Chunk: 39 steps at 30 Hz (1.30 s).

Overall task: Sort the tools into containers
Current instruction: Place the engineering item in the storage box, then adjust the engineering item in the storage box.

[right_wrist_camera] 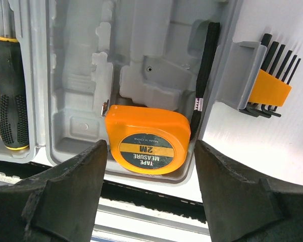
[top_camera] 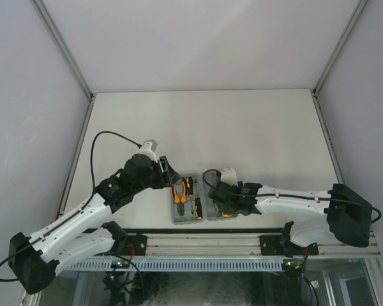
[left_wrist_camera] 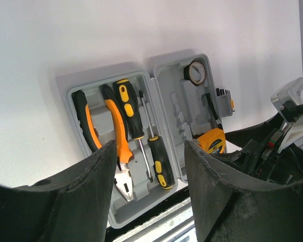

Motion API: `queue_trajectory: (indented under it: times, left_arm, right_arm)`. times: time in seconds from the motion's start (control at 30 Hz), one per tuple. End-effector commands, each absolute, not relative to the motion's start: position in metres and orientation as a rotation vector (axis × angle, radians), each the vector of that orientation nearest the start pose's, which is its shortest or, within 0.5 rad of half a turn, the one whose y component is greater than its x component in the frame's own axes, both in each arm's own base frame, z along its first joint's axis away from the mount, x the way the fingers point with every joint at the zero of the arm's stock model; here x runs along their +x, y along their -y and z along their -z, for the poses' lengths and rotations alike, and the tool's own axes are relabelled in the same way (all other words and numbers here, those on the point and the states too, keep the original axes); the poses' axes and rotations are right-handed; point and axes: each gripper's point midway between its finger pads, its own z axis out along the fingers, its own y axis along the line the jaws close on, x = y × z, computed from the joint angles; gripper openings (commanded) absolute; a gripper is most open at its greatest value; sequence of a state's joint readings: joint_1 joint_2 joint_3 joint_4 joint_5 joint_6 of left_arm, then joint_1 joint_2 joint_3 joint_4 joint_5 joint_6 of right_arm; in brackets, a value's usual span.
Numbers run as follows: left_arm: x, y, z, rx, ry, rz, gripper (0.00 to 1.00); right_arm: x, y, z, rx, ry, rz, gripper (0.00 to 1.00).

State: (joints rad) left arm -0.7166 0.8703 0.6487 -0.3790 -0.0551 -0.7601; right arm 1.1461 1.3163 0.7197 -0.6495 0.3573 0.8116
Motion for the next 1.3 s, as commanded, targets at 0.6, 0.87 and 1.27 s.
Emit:
queue_trajectory:
  times: [0.6,0.87,1.27]
  left_arm:
    - [0.209,0.205,-0.153,-0.109,-2.256,0.792,0.60]
    - [0.209,0.207,-0.151,-0.108,-2.262,0.796,0.60]
    - [0.207,0.204,-0.147,-0.112,-2.269,0.789,0.59]
  right_arm:
    - [0.154,-0.225,-0.074,-0.405,-2.549,-0.083,0.54]
    - [0.156,-0.226,-0.083,-0.431,-2.524,-0.109,0.50]
    - [0.158,-0.240,-0.056,-0.489,-2.580,-0.176,0.47]
